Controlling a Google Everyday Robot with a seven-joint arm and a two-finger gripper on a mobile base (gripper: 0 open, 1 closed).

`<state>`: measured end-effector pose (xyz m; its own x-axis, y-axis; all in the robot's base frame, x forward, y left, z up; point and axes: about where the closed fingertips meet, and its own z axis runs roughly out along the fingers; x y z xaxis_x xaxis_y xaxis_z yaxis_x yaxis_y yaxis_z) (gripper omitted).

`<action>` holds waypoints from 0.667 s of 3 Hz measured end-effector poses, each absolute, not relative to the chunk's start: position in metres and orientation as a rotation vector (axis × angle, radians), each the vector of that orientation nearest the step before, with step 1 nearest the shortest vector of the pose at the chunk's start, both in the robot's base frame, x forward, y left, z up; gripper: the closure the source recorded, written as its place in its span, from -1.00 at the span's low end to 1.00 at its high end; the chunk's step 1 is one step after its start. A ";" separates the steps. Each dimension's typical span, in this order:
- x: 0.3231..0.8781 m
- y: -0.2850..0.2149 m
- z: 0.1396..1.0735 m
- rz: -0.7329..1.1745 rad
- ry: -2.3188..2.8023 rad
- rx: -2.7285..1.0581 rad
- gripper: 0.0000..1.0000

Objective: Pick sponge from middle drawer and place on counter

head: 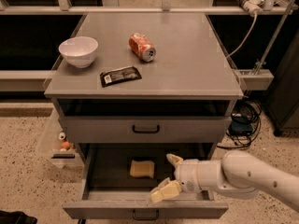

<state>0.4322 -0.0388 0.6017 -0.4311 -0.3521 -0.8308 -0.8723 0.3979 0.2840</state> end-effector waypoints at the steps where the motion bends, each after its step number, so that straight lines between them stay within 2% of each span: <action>1: 0.443 -0.039 0.565 0.966 2.001 -0.950 -1.00; 2: 0.438 -0.034 0.560 0.934 2.024 -0.908 -1.00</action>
Offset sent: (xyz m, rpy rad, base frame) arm 0.0083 0.0048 -0.0511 -0.0269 0.0189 -0.2143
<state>0.4381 -0.0337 0.5604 -0.4939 -0.2928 -0.8187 -0.8129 0.4897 0.3153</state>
